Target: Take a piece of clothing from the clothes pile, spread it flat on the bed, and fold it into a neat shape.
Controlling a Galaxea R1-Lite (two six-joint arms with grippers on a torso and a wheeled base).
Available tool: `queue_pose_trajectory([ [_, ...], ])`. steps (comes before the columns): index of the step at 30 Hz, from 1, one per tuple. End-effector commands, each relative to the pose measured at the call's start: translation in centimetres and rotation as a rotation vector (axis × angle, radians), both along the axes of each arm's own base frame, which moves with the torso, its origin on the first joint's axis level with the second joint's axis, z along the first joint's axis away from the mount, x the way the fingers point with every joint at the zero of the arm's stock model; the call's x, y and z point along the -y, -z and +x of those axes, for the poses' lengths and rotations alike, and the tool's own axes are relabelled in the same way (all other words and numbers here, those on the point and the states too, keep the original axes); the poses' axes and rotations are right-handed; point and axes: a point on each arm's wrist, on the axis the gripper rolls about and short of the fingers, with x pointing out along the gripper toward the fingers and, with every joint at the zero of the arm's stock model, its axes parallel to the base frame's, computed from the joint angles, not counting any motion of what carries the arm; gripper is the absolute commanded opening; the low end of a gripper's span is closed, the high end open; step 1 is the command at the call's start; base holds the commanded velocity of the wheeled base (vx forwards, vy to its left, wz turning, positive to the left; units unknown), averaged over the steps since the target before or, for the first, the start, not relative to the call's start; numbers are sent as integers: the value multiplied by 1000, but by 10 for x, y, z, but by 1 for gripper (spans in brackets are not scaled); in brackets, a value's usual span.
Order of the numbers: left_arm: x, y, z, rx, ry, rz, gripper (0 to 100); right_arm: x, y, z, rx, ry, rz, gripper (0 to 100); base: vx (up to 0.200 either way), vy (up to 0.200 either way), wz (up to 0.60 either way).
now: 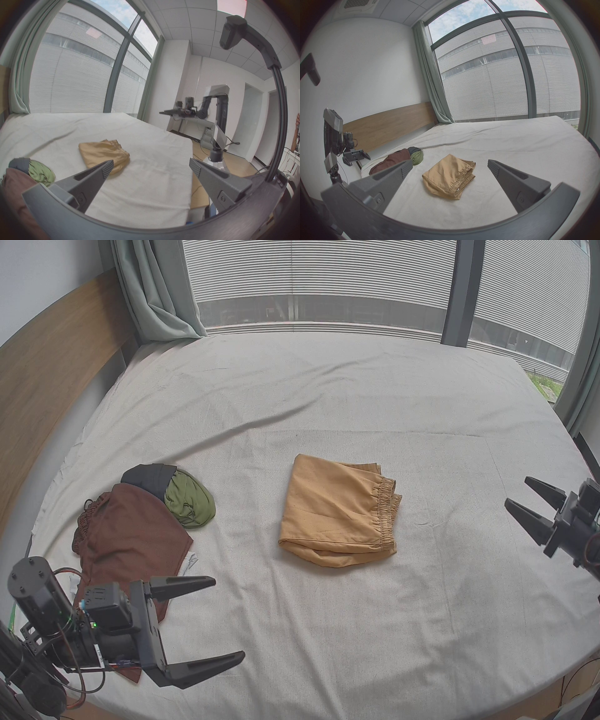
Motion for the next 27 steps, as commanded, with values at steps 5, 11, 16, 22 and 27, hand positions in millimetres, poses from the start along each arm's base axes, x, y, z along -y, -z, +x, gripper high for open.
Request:
queue_pose_trajectory([
  [5,-11,-43,-44,134,-113,-156,100,-7,-2,-86,137,-49,-24,100,0,0,0],
  [11,-25,-53,-66,165,-213,-185,100,-9,1,-127,168,-55,15,100,0,0,0],
  [16,-42,-53,-84,172,-286,-176,100,-13,9,-168,125,-103,132,100,0,0,0],
  [22,-57,-49,-107,184,-373,-171,100,-15,25,-211,88,-217,253,100,0,0,0],
  [27,-65,-45,-124,207,-420,-178,100,-12,41,-229,95,-334,257,100,0,0,0],
])
